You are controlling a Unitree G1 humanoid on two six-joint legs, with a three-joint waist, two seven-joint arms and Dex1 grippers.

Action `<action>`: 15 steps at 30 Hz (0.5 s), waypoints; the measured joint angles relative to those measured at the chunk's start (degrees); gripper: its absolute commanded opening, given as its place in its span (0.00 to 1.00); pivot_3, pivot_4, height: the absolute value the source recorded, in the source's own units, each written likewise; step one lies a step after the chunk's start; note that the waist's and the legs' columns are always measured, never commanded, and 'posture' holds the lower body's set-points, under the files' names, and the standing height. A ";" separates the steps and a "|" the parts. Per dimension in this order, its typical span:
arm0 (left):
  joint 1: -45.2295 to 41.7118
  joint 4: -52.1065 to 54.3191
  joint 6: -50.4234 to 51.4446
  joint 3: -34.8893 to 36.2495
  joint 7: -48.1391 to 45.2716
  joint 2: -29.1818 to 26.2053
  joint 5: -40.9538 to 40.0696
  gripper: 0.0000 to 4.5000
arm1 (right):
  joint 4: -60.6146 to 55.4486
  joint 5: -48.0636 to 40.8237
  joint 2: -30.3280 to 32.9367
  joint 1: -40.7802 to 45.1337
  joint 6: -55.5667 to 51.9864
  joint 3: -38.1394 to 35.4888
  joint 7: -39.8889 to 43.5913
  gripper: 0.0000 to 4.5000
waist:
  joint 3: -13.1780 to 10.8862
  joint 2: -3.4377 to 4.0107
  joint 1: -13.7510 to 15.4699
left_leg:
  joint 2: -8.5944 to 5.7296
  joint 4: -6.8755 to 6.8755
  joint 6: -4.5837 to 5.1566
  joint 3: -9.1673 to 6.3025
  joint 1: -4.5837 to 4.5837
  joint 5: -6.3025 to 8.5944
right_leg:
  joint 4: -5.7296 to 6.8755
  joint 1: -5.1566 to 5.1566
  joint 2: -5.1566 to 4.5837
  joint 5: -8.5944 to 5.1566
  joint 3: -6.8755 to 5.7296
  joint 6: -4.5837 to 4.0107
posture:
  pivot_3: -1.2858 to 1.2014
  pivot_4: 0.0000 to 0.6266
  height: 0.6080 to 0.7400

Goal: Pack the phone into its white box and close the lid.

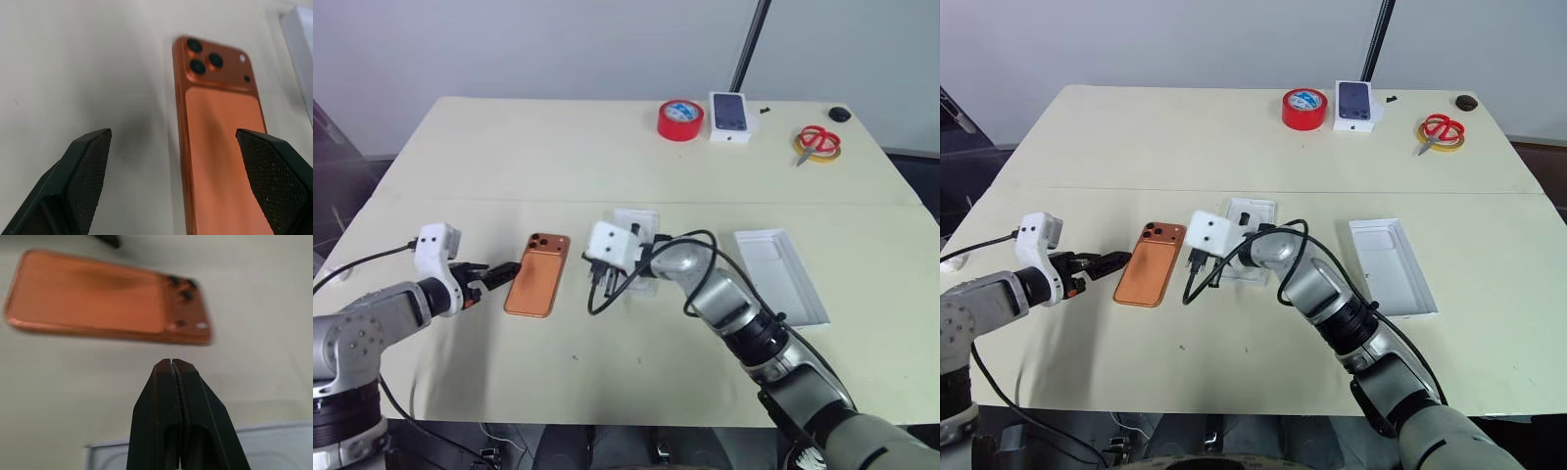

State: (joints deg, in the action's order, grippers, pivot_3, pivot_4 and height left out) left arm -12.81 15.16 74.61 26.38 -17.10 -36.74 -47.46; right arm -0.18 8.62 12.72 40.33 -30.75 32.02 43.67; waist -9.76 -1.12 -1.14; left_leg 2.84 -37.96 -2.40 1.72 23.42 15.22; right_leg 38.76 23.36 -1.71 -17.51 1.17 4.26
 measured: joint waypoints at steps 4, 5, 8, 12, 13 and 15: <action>-2.37 -0.76 4.50 -0.91 -0.09 0.88 -1.56 0.95 | 5.17 2.84 -1.64 3.75 -0.69 4.07 0.48 0.00 | 0.00 0.00 -0.09 | 0.00 0.00 -0.02 0.01 0.00 -0.01 | 0.05 0.04 0.00 0.00 0.01 -0.01 | 0.52 0.24 0.94; -2.56 -0.76 4.98 -1.24 -0.20 1.10 -1.73 0.95 | 6.36 3.66 -1.87 4.30 -0.31 4.94 0.56 0.00 | 0.00 0.00 -0.07 | 0.00 0.00 -0.02 0.01 0.00 -0.01 | 0.06 0.05 0.01 0.00 0.01 -0.01 | 0.52 0.24 0.94; -2.73 -0.71 5.29 -1.61 -0.24 1.76 -1.73 0.95 | 9.80 5.82 -2.58 5.77 0.99 7.18 0.90 0.00 | 0.00 0.00 -0.06 | 0.00 0.00 -0.04 0.01 0.00 -0.02 | 0.08 0.06 -0.01 -0.01 0.02 -0.01 | 0.52 0.24 0.94; -2.76 0.50 5.95 -2.16 -0.34 3.78 -1.86 0.95 | 11.90 7.35 -3.52 7.24 2.90 8.32 1.97 0.00 | 0.04 -0.02 0.10 | -0.05 0.00 -0.05 0.02 -0.02 -0.03 | 0.08 0.02 -0.09 -0.01 0.02 -0.01 | 0.52 0.24 0.94; -2.78 0.93 6.20 -2.27 -0.28 4.35 -1.92 0.95 | 12.03 7.60 -3.80 7.24 3.25 8.38 2.25 0.00 | 0.04 -0.02 0.13 | -0.06 0.00 -0.05 0.01 -0.02 -0.03 | 0.08 0.01 -0.11 -0.01 0.02 -0.01 | 0.52 0.24 0.94; -2.81 1.55 6.79 -2.18 -0.27 5.45 -1.99 0.95 | 12.09 8.07 -4.08 7.24 3.76 8.67 2.84 0.00 | 0.05 -0.02 0.18 | -0.07 0.00 -0.05 0.01 -0.03 -0.03 | 0.08 0.01 -0.12 -0.01 0.01 -0.01 | 0.52 0.24 0.94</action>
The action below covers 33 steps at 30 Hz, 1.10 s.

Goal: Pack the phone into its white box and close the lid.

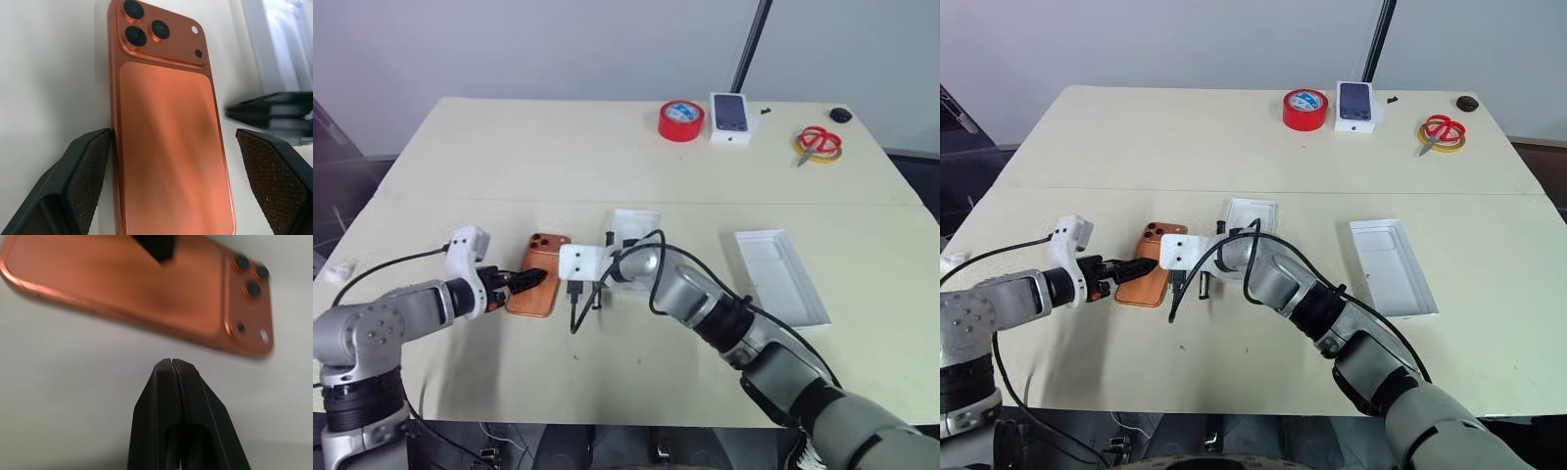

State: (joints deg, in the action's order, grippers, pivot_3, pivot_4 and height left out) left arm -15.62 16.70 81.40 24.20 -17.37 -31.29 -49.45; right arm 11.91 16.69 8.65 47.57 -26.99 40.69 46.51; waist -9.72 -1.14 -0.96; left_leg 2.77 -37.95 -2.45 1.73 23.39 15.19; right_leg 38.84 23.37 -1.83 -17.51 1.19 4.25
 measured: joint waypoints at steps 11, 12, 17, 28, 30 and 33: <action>-2.07 2.45 7.59 2.46 0.85 8.11 -2.43 0.95 | -0.50 1.31 -0.04 -0.57 0.52 -0.41 1.21 0.00 | 0.05 -0.02 0.03 | -0.02 -0.01 0.00 -0.01 -0.01 0.00 | 0.00 -0.03 -0.02 0.00 -0.01 0.00 | 0.52 0.24 0.94; -2.33 2.45 8.28 2.51 0.85 8.33 -2.57 0.95 | -0.51 1.34 -0.07 -0.62 0.62 -0.41 1.22 0.00 | 0.05 -0.02 -0.05 | -0.02 -0.01 0.00 -0.01 -0.01 0.00 | 0.00 -0.02 -0.01 0.00 -0.01 0.00 | 0.52 0.24 0.94; -3.07 1.83 9.67 4.03 0.81 8.83 -2.53 0.95 | -0.66 1.60 -0.26 -1.04 1.03 -0.53 1.20 0.00 | 0.05 -0.02 -0.20 | 0.00 0.00 -0.02 -0.02 -0.01 -0.01 | 0.00 -0.01 0.01 0.00 -0.01 0.00 | 0.52 0.24 0.94; -3.00 -0.79 10.61 12.94 2.62 9.69 -2.40 0.95 | -1.16 2.29 -0.72 -1.80 1.01 -0.80 1.15 0.00 | 0.05 -0.03 -0.44 | 0.03 0.01 -0.04 -0.02 -0.01 -0.01 | 0.02 0.03 0.01 0.00 -0.01 0.00 | 0.52 0.24 0.94; -2.82 -0.79 10.60 13.67 2.80 10.10 -2.51 0.95 | -1.23 2.34 -0.73 -1.87 1.01 -0.83 1.12 0.00 | 0.05 -0.03 -0.44 | 0.03 0.01 -0.04 -0.02 -0.01 -0.01 | 0.02 0.03 0.01 0.00 -0.01 0.00 | 0.52 0.24 0.94; -2.42 -0.79 10.60 14.62 3.12 10.87 -2.74 0.78 | -1.25 2.37 -0.75 -1.90 1.06 -0.83 1.10 0.00 | 0.05 -0.03 -0.46 | 0.03 0.01 -0.05 -0.02 -0.01 -0.01 | 0.02 0.03 0.00 0.00 0.00 0.00 | 0.52 0.24 0.94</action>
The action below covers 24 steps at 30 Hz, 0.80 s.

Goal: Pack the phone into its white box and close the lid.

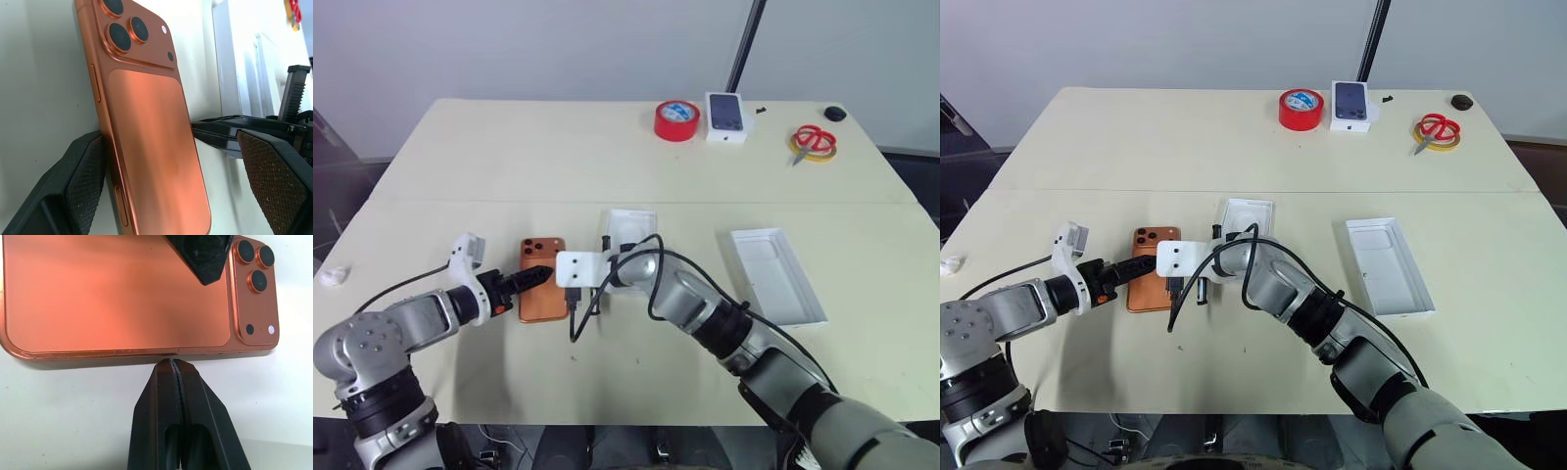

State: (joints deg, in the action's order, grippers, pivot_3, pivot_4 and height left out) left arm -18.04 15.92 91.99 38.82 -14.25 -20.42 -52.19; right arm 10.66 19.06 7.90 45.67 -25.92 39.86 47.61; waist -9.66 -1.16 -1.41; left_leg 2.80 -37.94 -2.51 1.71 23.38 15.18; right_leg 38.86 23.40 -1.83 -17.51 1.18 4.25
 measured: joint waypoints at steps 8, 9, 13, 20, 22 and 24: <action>-1.01 -2.01 0.02 5.68 1.00 4.04 -4.83 0.01 | -0.85 0.33 0.86 -0.04 -0.07 -0.75 0.06 0.00 | 0.01 -0.08 0.28 | -0.01 0.00 -0.02 -0.01 0.02 0.00 | 0.00 0.00 -0.07 0.00 -0.07 0.00 | 0.52 0.24 0.94; -1.33 -2.04 0.03 5.96 1.75 3.98 -5.13 0.01 | -1.46 0.26 1.00 -0.04 -0.11 -1.02 0.11 0.00 | 0.01 -0.08 0.23 | -0.01 0.01 -0.02 -0.01 0.01 0.00 | -0.01 0.00 -0.08 0.00 -0.06 -0.01 | 0.52 0.24 0.94; -2.18 -4.20 0.02 9.60 5.16 4.09 -7.11 0.01 | -7.21 -1.63 2.55 -0.36 -2.30 -4.71 1.33 0.00 | -0.02 -0.10 -0.02 | -0.01 0.05 -0.02 -0.02 0.03 0.00 | 0.00 0.06 -0.07 0.00 -0.06 0.00 | 0.52 0.24 0.94; -10.03 -6.81 0.02 14.61 12.77 6.79 -10.33 0.01 | -18.01 -7.65 8.65 -5.70 -2.90 -15.12 1.52 0.00 | -0.13 -0.30 0.96 | -0.17 0.03 -0.02 -0.07 0.16 0.00 | -0.19 -0.01 -0.26 0.01 -0.21 0.01 | 0.52 0.24 0.94; -13.54 -6.86 0.02 14.53 15.69 10.06 -12.02 0.01 | -22.47 -12.54 13.58 -8.87 -3.72 -20.94 4.59 0.00 | -0.13 -0.32 1.44 | -0.33 0.05 0.04 -0.10 0.17 0.03 | -0.42 -0.18 -0.46 0.02 -0.32 0.03 | 0.52 0.24 0.94; -15.32 -7.03 0.02 13.46 17.48 12.79 -12.75 0.01 | -24.60 -16.66 16.54 -11.18 -5.18 -25.14 7.21 0.00 | -0.14 -0.34 1.28 | -0.41 0.07 0.09 -0.08 0.17 0.06 | -0.52 -0.21 -0.52 0.03 -0.31 0.04 | 0.52 0.24 0.94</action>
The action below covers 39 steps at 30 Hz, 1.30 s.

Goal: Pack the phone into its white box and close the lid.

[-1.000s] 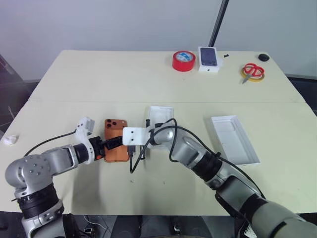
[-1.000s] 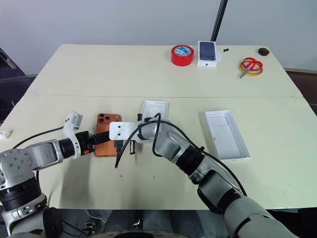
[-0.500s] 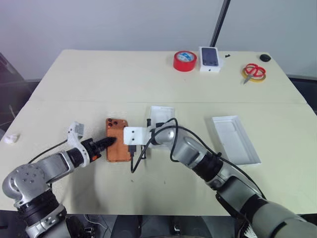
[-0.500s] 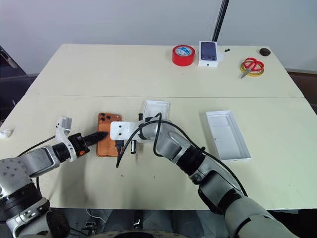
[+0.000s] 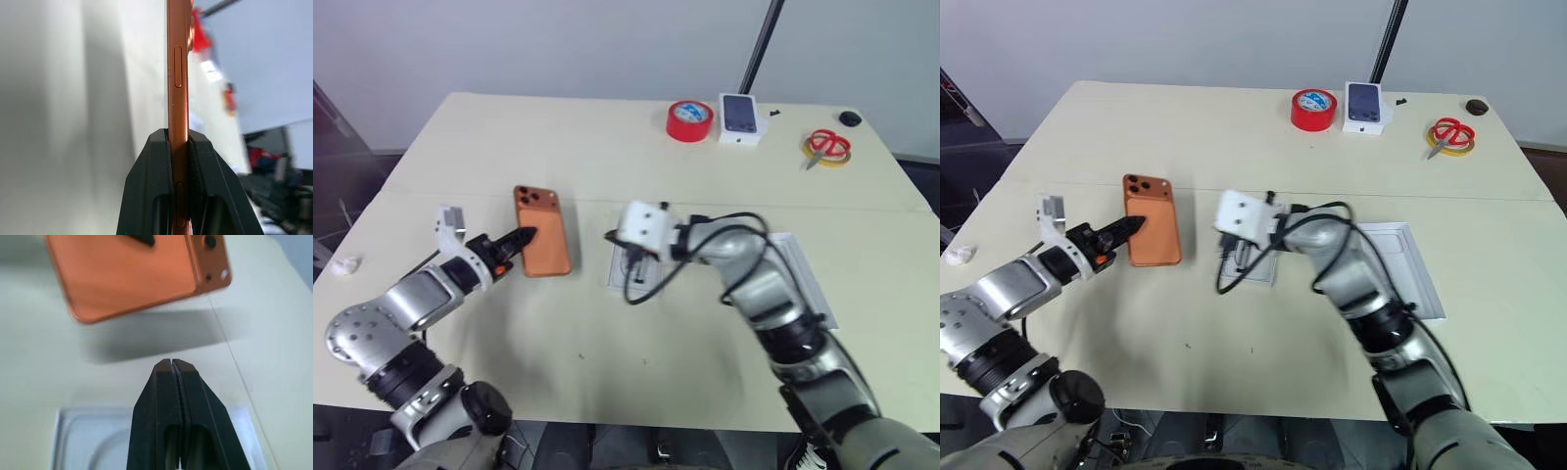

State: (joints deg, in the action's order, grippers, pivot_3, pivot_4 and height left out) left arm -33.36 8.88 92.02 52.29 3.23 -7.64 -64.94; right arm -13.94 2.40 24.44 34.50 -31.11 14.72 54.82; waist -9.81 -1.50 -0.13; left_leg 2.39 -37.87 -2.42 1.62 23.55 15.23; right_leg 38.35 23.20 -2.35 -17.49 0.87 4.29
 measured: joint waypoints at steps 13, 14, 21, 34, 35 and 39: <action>-4.54 -12.03 -6.00 -15.69 2.09 6.13 5.68 0.01 | -3.92 -13.89 13.60 -12.50 -4.22 -16.39 2.36 0.00 | -0.03 -0.02 -0.67 | 0.15 0.00 -0.04 -0.05 -0.05 -0.04 | 0.03 0.01 0.67 0.02 0.15 0.03 | 0.52 0.24 0.94; -4.60 -13.12 -6.65 -16.44 1.77 6.07 5.98 0.01 | -4.12 -14.70 14.07 -13.27 -4.39 -17.30 2.13 0.00 | -0.03 -0.02 -0.62 | 0.15 0.00 -0.04 -0.05 -0.05 -0.05 | 0.03 0.01 0.68 0.02 0.15 0.03 | 0.52 0.24 0.94; -5.37 -16.48 -9.35 -20.32 -0.24 6.09 7.30 0.01 | -4.56 -17.02 15.58 -16.69 -4.41 -18.55 0.53 0.00 | -0.04 -0.03 -0.49 | 0.11 -0.02 -0.05 -0.03 -0.04 -0.05 | 0.02 -0.01 0.67 0.02 0.17 0.04 | 0.52 0.24 0.94; -5.59 -17.05 -9.71 -23.97 -3.11 5.32 7.49 0.85 | -3.96 -17.18 15.99 -16.10 -2.04 -16.31 -1.17 0.00 | -0.04 -0.02 -0.52 | 0.12 -0.03 -0.08 -0.04 -0.05 -0.07 | 0.02 -0.02 0.69 0.02 0.17 0.04 | 0.52 0.24 0.94; -5.55 -16.40 -9.52 -23.93 -3.23 5.17 7.04 0.96 | -3.84 -17.14 15.99 -15.95 -1.83 -15.97 -1.24 0.00 | -0.04 -0.02 -0.54 | 0.13 -0.03 -0.09 -0.04 -0.05 -0.07 | 0.03 -0.02 0.69 0.02 0.17 0.04 | 0.52 0.24 0.94; -4.39 -12.79 -7.58 -23.19 -3.14 1.76 5.81 0.96 | -3.70 -17.02 16.00 -15.70 -1.02 -14.79 -1.69 0.00 | -0.04 -0.02 -0.86 | 0.19 -0.03 -0.11 -0.04 -0.08 -0.09 | 0.08 -0.01 0.75 0.02 0.19 0.04 | 0.52 0.24 0.94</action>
State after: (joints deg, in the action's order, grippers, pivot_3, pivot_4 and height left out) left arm -37.75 -3.90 84.44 29.10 0.09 -5.88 -59.13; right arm -17.64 -14.62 40.44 18.79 -32.13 -0.07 53.13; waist -9.84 -1.52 -0.99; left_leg 2.59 -37.90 -2.53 1.58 23.47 15.15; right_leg 38.43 23.18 -1.59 -17.47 1.06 4.33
